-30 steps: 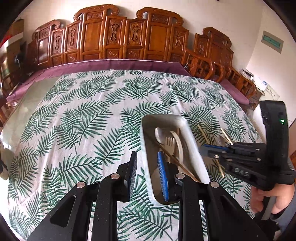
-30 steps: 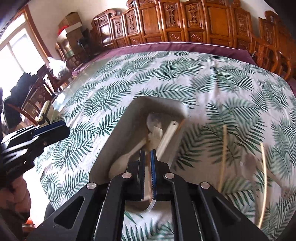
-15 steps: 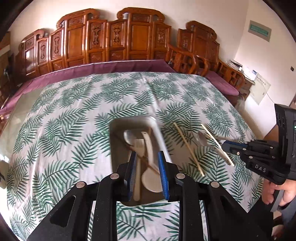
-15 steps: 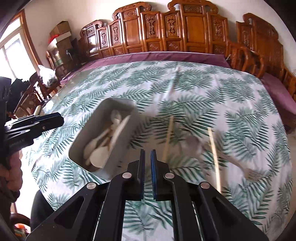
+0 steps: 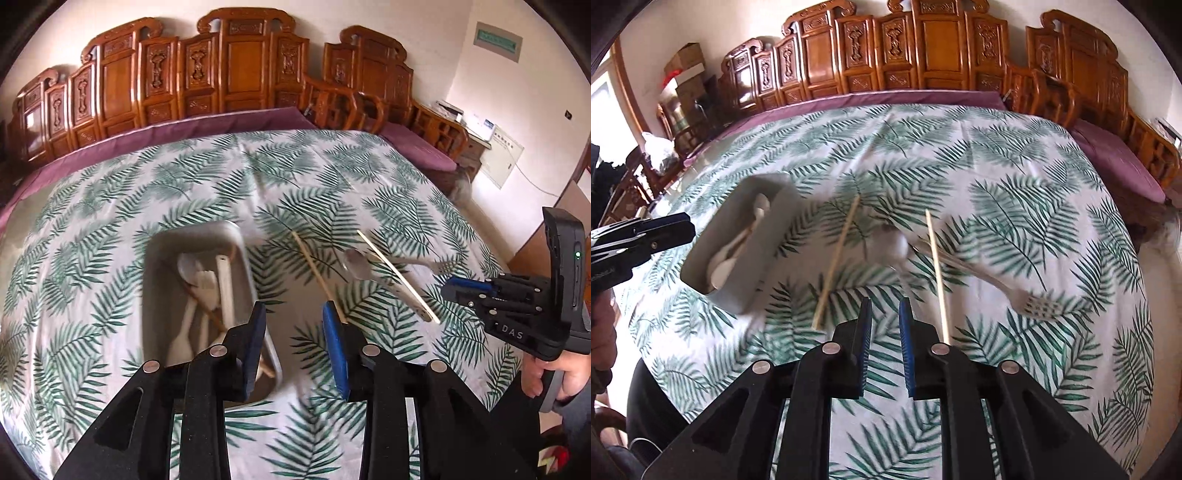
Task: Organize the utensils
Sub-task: 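Grasp another bamboo chopstick with the right tool while the left tool reaches toward a chopstick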
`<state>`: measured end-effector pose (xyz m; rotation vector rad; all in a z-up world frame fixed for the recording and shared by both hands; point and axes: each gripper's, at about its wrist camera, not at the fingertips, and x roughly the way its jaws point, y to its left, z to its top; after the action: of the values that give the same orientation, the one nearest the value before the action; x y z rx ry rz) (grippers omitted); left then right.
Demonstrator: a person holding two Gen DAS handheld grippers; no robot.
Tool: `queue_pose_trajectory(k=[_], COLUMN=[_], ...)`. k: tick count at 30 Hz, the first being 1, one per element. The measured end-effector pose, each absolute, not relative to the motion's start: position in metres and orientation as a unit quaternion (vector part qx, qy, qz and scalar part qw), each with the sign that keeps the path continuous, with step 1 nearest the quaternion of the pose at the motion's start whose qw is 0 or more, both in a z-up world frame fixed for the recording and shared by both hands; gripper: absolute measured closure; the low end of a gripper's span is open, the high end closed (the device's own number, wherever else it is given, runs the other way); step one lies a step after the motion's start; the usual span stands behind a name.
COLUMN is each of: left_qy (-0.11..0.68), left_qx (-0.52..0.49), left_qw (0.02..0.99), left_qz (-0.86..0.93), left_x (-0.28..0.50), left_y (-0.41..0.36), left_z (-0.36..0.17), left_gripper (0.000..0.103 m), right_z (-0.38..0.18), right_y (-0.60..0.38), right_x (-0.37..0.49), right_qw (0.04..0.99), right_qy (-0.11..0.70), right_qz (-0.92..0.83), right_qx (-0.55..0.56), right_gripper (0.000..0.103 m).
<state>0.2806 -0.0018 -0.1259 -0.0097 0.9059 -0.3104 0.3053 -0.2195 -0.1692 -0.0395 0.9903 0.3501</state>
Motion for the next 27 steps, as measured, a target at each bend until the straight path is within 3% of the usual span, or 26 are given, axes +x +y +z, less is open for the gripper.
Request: queue_pose_trajectory(k=[6,19,27], left_qy=[0.448,0.486,0.498], left_qx=[0.002,0.005,0.006], left_qw=[0.879,0.856,0.85], left_qz=[-0.161,-0.173,-0.175], left_x=[0.285,0.299,0.308], left_y=[-0.023,-0.051,-0.058], left_z=[-0.138,-0.172,-0.18], left_gripper=[0.067,0.066,0.066], right_z=[-0.19,-0.233,-0.249], right_y=[-0.234,-0.238,-0.228], right_x=[0.31,0.354,0.371], right_qw=[0.858,0.838,0.837], right_qy=[0.489,0.519,0.52], right_qz=[0.158,0.165,0.156], right_qx=[-0.018,-0.014,-0.067], right_gripper=[0.086,0.086,0.087])
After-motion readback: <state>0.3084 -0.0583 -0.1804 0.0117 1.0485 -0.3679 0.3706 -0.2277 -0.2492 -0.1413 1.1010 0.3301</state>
